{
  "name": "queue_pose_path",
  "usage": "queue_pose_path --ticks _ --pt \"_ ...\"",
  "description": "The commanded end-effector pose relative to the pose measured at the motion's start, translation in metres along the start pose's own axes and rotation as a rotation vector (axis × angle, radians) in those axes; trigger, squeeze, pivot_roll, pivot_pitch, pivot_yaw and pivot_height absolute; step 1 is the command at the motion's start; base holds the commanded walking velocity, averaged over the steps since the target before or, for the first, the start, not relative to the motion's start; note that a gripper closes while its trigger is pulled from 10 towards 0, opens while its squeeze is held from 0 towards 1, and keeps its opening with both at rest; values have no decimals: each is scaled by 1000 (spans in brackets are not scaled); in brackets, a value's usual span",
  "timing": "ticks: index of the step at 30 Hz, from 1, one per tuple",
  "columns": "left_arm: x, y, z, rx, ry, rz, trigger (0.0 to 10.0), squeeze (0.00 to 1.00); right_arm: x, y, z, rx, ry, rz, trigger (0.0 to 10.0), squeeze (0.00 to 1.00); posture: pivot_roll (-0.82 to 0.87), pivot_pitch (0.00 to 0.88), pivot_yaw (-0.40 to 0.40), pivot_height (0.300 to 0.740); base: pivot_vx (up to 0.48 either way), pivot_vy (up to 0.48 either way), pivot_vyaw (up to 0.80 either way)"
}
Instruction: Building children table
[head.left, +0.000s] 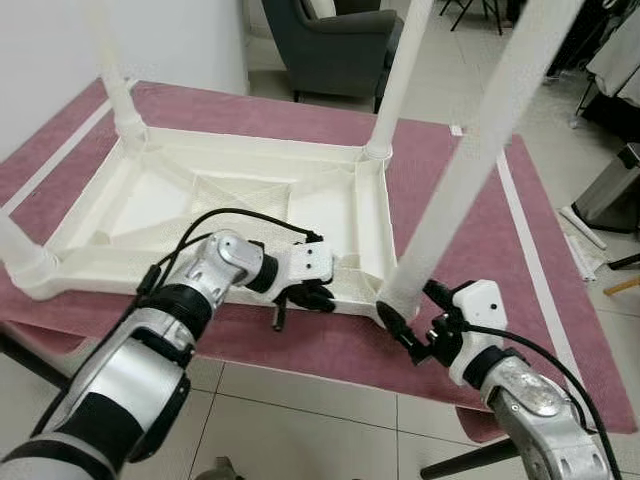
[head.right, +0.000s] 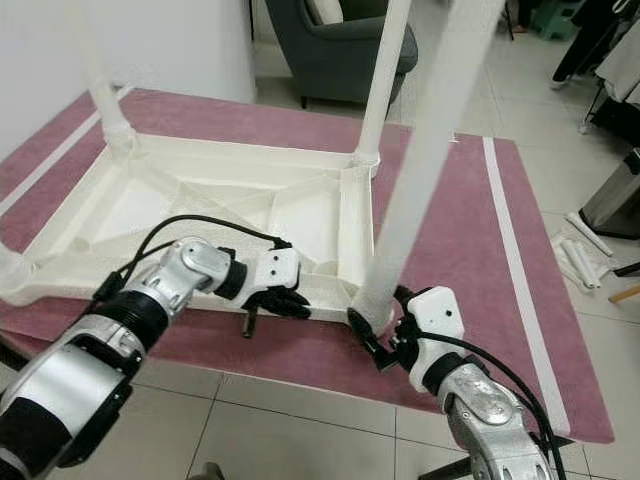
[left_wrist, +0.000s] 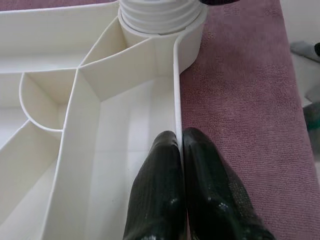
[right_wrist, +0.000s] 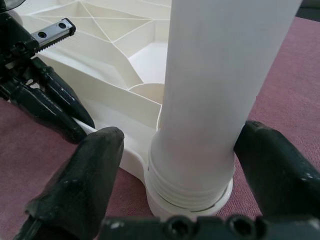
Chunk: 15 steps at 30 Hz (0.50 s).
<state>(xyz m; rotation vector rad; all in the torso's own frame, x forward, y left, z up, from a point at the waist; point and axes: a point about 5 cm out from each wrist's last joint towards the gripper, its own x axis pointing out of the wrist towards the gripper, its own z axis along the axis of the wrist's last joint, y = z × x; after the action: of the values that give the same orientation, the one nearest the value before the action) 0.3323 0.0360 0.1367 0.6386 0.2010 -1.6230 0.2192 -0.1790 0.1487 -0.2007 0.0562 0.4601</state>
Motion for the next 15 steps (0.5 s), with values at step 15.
queue_pose_path --ticks 15 --pt "3 22 2 -59 -77 665 10000 0 19 10 12 55 -97 -124 10000 0 68 7 2 740 0 0 0"
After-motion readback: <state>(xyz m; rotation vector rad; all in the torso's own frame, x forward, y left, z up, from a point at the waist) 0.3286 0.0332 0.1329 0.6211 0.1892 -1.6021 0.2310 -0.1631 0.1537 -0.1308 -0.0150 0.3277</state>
